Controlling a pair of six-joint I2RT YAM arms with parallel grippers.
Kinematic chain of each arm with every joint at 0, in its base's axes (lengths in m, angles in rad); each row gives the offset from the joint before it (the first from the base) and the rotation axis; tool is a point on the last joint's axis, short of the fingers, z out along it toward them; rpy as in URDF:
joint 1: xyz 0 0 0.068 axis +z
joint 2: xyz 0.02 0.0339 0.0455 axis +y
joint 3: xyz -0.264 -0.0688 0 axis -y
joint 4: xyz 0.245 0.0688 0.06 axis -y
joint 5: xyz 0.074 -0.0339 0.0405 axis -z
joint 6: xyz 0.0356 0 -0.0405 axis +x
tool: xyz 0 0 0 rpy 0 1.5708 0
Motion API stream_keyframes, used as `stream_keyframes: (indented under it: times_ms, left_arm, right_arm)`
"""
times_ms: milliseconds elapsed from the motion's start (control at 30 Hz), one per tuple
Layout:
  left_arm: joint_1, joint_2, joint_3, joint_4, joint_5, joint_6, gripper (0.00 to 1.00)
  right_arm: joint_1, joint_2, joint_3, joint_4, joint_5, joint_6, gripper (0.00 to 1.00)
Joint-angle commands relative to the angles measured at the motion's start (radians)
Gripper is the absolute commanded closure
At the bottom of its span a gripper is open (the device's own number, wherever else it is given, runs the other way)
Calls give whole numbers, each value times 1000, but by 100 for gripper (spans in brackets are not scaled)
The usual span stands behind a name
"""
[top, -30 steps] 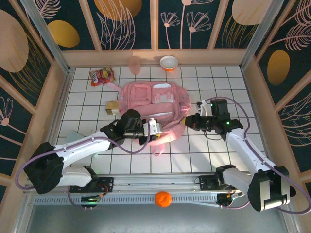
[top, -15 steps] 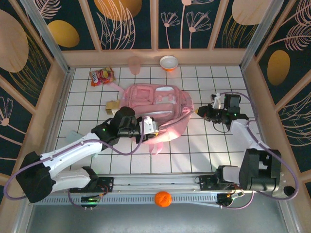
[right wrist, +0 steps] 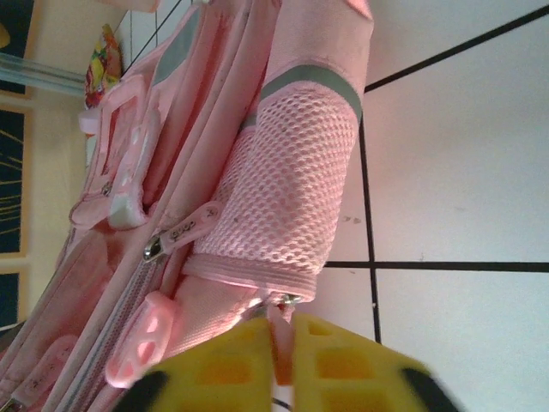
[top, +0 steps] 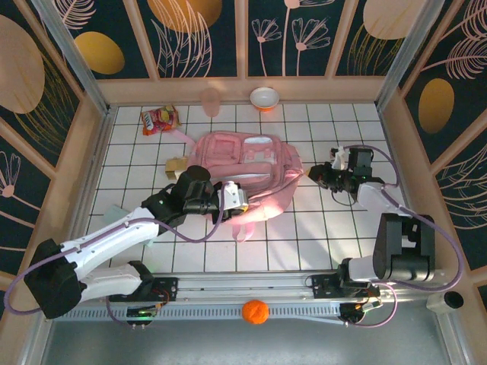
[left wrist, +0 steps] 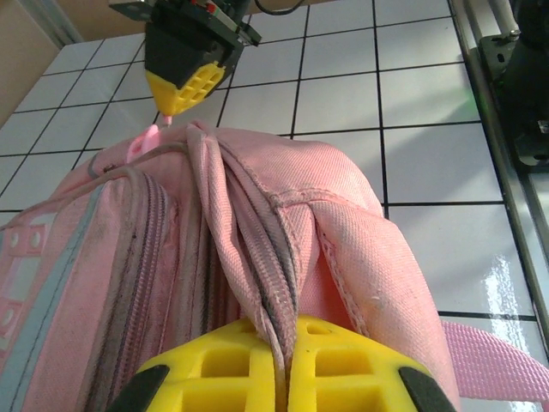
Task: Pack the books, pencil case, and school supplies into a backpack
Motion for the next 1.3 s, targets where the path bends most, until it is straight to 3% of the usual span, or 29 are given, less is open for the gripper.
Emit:
stream_keyframes:
  times_ms: [0, 67, 100, 267, 400, 700, 1133, 1200, 1267]
  left_arm:
    - [1, -4, 55, 97, 109, 18, 70]
    - [1, 10, 55, 88, 83, 18, 43]
    - [1, 11, 55, 83, 54, 15, 35]
    - [42, -10, 36, 70, -27, 24, 21]
    - [58, 35, 45, -36, -86, 125, 13]
    - [56, 170, 12, -80, -140, 321, 10]
    - [29, 400, 60, -13, -204, 312, 11]
    - [19, 427, 71, 12, -214, 296, 18]
    - [11, 443, 89, 33, -205, 255, 40]
  right_arm:
    - [-17, -78, 26, -42, 158, -18, 60]
    - [11, -140, 59, -120, 202, -40, 51]
    - [27, -175, 75, -159, 230, -51, 50]
    - [91, -323, 98, -241, 277, -53, 48]
    - [123, -416, 64, -219, 278, -15, 47]
    - [210, -490, 5, -144, 278, 23, 46]
    - [236, -409, 40, -120, 277, -11, 46]
    - [237, -408, 37, -118, 277, -15, 46]
    - [237, -410, 35, -117, 275, -18, 46]
